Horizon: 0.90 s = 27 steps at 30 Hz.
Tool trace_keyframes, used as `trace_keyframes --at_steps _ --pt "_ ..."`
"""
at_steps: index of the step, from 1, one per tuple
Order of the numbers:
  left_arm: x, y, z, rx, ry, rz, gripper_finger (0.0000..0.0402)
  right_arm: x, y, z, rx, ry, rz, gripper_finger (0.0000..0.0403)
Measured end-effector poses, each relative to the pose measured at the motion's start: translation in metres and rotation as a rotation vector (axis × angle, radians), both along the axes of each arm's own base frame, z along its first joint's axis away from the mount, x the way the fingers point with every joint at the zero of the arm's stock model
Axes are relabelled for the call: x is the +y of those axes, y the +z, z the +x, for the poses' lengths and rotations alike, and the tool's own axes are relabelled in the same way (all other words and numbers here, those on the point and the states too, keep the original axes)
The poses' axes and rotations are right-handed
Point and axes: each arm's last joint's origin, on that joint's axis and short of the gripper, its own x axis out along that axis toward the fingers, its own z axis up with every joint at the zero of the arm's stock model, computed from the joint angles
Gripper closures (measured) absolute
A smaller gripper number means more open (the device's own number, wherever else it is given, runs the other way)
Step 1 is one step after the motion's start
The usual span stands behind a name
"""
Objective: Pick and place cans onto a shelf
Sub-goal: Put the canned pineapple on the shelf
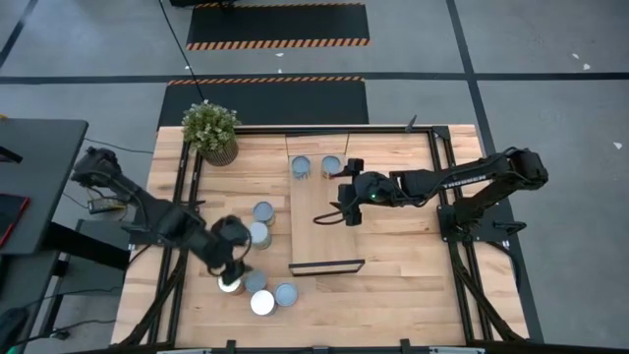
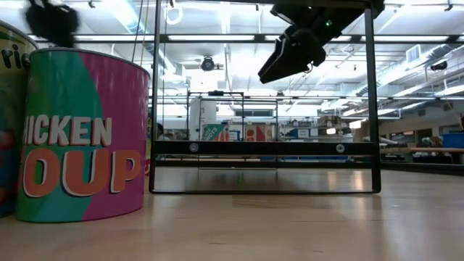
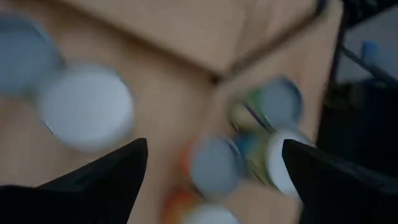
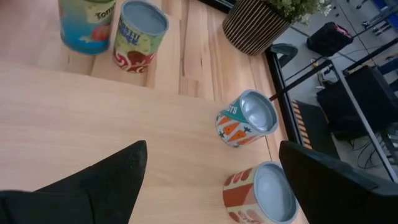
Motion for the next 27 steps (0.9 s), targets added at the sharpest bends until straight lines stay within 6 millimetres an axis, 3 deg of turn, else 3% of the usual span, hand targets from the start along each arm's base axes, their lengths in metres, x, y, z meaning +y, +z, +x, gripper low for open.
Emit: trace_keyframes --at_steps 6,15,22,27 --pt "-0.039 -0.004 -0.019 0.241 0.119 -0.232 0.0024 0.002 0.004 0.003 -0.039 0.036 -0.016 0.0030" --pt "-0.082 -0.040 -0.043 0.477 0.320 -0.210 0.0024 0.008 0.011 0.007 -0.098 0.129 -0.064 0.0030" --pt "-0.094 -0.066 -0.035 0.560 0.362 -0.137 0.0024 0.008 0.011 0.008 -0.102 0.145 -0.063 0.0030" --pt "-0.093 -0.076 -0.026 0.478 0.411 -0.065 0.0024 0.010 0.011 0.008 -0.108 0.169 -0.027 0.0030"
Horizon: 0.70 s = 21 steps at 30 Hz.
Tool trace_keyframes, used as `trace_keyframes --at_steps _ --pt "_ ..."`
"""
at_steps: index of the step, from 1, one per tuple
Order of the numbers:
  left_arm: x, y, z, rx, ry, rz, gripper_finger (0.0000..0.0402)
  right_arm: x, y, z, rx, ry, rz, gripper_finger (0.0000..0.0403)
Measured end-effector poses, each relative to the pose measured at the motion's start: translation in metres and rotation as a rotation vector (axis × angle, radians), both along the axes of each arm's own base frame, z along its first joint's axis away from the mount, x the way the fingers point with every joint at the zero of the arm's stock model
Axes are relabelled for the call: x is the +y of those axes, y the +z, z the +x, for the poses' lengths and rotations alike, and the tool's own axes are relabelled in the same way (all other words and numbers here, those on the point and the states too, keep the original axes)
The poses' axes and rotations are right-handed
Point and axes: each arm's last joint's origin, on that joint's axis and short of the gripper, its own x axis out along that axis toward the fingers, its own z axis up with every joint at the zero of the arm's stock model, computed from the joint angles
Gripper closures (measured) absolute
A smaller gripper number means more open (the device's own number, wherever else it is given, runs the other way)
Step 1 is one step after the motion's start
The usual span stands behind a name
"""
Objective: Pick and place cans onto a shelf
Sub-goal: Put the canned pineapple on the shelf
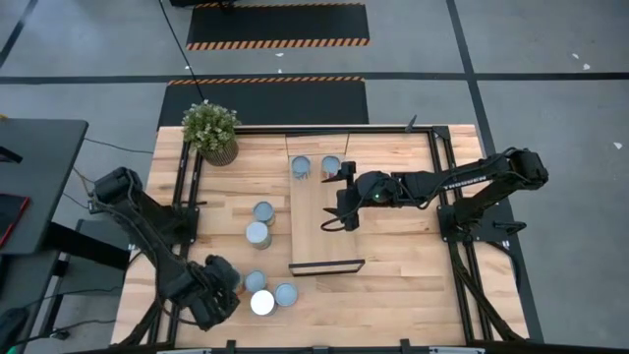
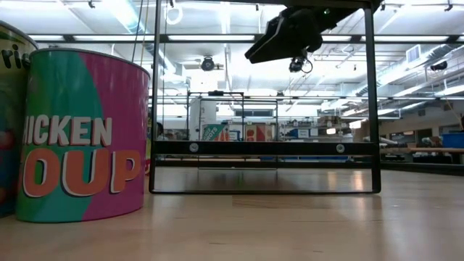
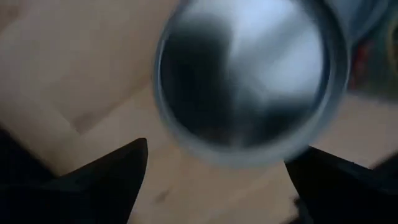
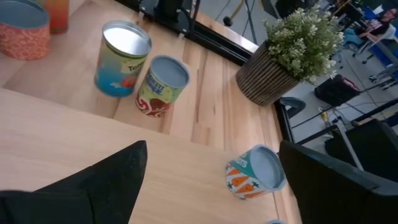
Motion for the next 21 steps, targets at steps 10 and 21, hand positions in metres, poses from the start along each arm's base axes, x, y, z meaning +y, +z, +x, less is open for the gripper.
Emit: trace_keyframes --at_steps 10,21 --pt "-0.003 -0.016 0.007 -0.064 0.009 0.127 0.0024 0.006 -0.001 -0.001 0.016 0.018 0.006 0.0030" --pt "0.001 -0.015 0.014 -0.140 0.038 0.161 0.0026 0.006 -0.001 -0.001 0.015 0.018 0.006 0.0030"
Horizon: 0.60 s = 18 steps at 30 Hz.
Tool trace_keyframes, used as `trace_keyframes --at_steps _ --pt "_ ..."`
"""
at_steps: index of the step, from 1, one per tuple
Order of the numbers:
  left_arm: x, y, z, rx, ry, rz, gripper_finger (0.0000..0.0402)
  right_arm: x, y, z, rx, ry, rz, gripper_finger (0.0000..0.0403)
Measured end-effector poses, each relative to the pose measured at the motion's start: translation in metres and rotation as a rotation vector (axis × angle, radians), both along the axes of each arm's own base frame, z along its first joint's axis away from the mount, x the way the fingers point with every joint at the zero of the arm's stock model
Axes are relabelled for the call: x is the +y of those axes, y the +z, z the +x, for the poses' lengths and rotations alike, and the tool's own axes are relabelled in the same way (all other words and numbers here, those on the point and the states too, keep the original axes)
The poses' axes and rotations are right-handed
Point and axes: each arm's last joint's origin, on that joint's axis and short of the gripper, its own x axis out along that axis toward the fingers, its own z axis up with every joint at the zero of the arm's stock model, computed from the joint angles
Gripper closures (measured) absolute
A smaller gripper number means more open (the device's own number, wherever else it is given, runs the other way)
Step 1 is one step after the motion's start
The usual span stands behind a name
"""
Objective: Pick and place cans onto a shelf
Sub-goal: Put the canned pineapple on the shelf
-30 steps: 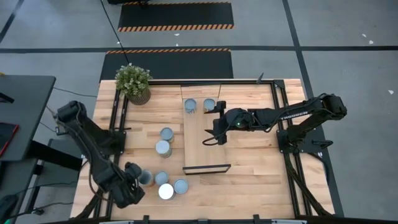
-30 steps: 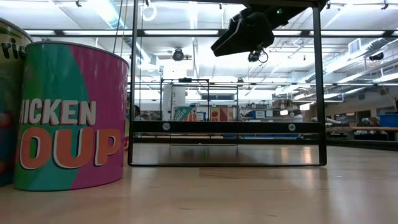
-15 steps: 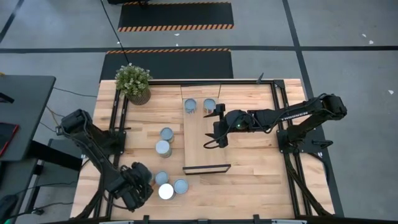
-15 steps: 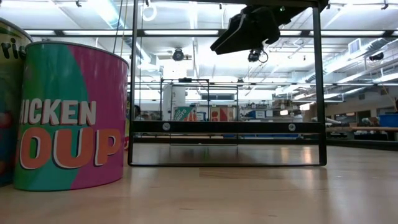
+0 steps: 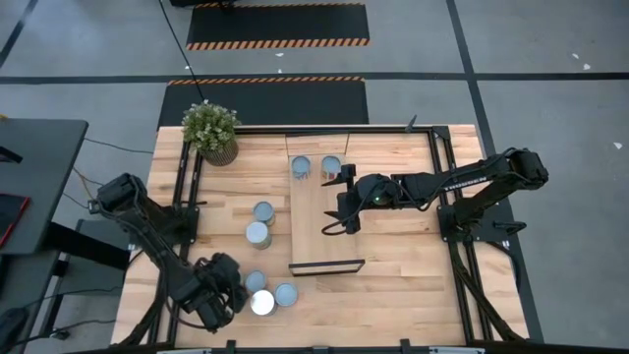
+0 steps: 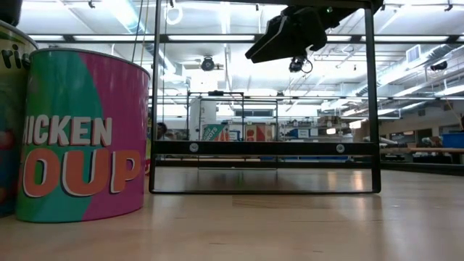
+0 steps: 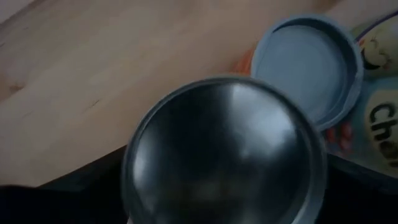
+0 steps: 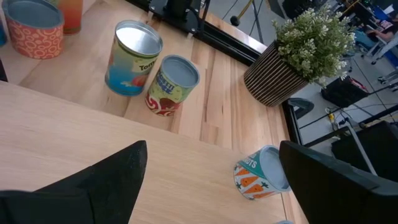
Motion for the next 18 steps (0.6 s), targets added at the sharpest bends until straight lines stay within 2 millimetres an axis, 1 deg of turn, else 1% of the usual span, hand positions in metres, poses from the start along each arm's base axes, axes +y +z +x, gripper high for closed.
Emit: trace_keyframes --at_steps 4,7,10,13,16,18 --pt "0.002 0.000 0.003 0.019 -0.015 -0.012 0.0037 0.000 0.000 0.000 0.001 0.001 -0.002 0.0030" --pt "0.003 0.000 0.004 0.047 -0.033 -0.028 0.0055 -0.001 0.000 -0.001 0.008 -0.010 -0.025 0.0030" --pt "0.005 0.006 0.004 0.040 -0.040 -0.046 0.0077 -0.001 0.002 -0.003 0.010 -0.019 -0.039 0.0030" --pt "0.009 0.017 0.001 0.026 -0.040 -0.063 0.0090 -0.001 0.008 -0.006 -0.005 -0.015 -0.041 0.0030" --pt "0.013 0.037 -0.002 0.019 -0.040 -0.070 0.0090 -0.001 0.010 -0.009 0.001 0.017 -0.030 0.0030" --pt "0.018 0.052 -0.004 0.039 -0.036 -0.044 0.0085 -0.005 0.010 -0.009 0.001 0.039 -0.010 0.0030"
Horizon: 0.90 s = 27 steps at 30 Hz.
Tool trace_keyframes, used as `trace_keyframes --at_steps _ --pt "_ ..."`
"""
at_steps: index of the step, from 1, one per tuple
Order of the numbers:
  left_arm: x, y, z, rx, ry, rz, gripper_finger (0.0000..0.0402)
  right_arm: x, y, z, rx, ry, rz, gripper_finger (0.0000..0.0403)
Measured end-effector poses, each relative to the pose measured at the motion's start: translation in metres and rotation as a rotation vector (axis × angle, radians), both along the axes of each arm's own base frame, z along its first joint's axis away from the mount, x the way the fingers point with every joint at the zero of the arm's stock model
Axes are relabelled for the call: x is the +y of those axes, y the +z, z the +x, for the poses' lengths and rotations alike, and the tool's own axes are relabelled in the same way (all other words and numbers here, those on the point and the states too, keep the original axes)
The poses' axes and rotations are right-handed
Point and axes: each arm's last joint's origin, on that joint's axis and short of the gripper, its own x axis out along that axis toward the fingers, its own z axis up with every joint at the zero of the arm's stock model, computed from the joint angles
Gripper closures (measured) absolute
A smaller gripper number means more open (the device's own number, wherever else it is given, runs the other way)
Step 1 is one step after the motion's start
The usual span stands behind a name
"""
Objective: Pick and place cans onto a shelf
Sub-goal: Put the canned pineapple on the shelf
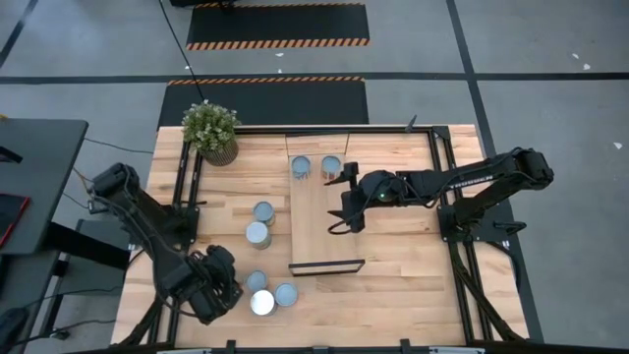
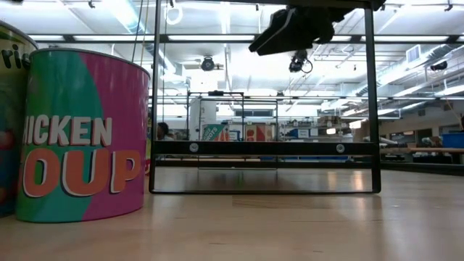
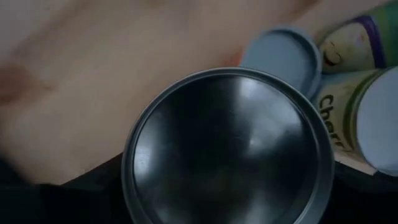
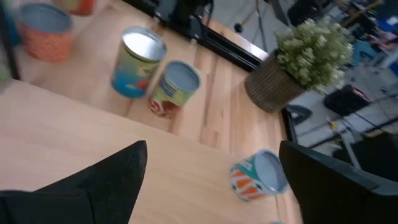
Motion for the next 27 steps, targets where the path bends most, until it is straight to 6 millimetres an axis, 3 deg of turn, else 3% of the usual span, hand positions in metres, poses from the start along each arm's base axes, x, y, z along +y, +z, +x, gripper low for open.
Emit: trace_keyframes --at_steps 5,9,13,18,22,27 --pt "0.013 0.039 0.005 0.014 -0.016 0.106 0.0083 -0.018 -0.005 -0.003 0.016 -0.030 0.041 0.0030" --pt "0.029 0.060 0.021 -0.048 -0.060 0.198 0.0083 -0.024 -0.012 -0.007 -0.001 -0.012 0.090 0.0030" --pt "0.056 0.069 0.044 -0.028 -0.115 0.260 0.0083 -0.026 -0.014 -0.006 -0.049 0.040 0.111 0.0030" --pt "0.106 0.076 0.077 -0.022 -0.115 0.319 0.0083 -0.029 -0.007 -0.003 -0.120 0.063 0.114 0.0030" --pt "0.138 0.084 0.103 -0.129 -0.127 0.343 0.0083 -0.029 -0.005 -0.002 -0.157 0.061 0.132 0.0030" --pt "0.163 0.094 0.126 -0.284 -0.141 0.383 0.0083 -0.029 -0.009 -0.002 -0.209 0.036 0.167 0.0030"
